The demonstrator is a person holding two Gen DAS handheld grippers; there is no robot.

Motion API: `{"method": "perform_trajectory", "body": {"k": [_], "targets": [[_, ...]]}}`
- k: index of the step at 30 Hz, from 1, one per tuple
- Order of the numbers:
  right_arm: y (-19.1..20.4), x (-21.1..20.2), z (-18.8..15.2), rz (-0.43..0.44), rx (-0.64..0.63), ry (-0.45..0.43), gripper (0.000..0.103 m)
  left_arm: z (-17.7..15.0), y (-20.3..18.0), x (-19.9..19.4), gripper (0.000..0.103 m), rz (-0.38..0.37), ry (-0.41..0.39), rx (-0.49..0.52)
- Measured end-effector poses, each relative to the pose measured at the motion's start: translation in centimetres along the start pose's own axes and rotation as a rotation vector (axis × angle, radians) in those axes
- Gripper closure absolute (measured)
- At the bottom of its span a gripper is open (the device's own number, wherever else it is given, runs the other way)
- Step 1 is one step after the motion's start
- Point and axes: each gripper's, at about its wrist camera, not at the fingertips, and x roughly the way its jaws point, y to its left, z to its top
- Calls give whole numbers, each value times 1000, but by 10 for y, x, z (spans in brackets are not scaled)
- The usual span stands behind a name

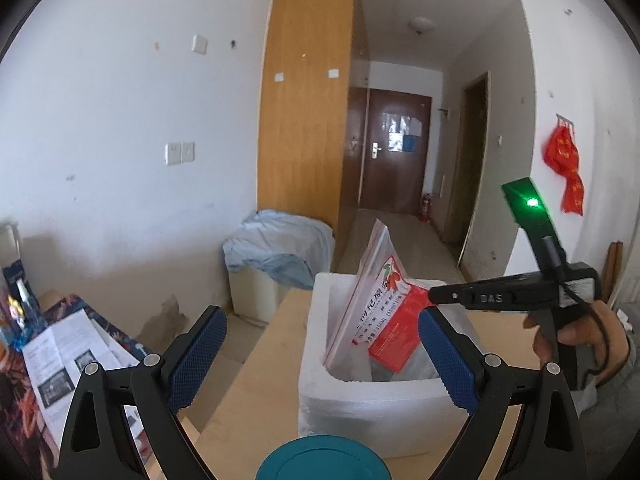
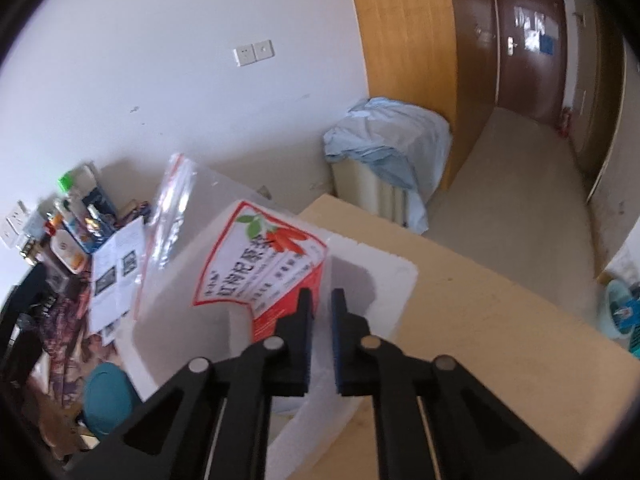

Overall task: Organize soft objects
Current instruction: 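Push the foam stick down into the box with the right gripper and release it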

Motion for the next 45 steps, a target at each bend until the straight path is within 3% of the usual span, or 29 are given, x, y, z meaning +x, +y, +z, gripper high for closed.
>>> {"method": "perform_trajectory", "body": {"k": [3,15,18,24,29,34,36,38,45], "targets": [[12,3,-2,25,-25,11,92,-7,-1,2,7,-17,6,-9],[41,42,-11,-61,-109,165,92,-12,-1,-2,7,-11,13,-17],[44,42,-12,-87,-122,172,92,-11,-1,-5,7,-11,7,-20],[42,34,-13,-44,-58,156,92,-11,2,-11,7,-9,-5,-29],[53,22,-20,-62,-98,111,91,-11,7,-14,7,-12,-8,-49],[51,11,-18,-56,-93,82,83,-10,7,-15,7,-10,-5,-51],[51,8,-18,-53,-89,76,68,-10,8,-15,7,-15,-6,-55],[51,5,-18,-58,-94,68,62,-10,7,-17,7,-21,-7,-57],[48,-11,-19,-62,-89,34,58,-10,6,-26,7,-28,-21,-55]]}}
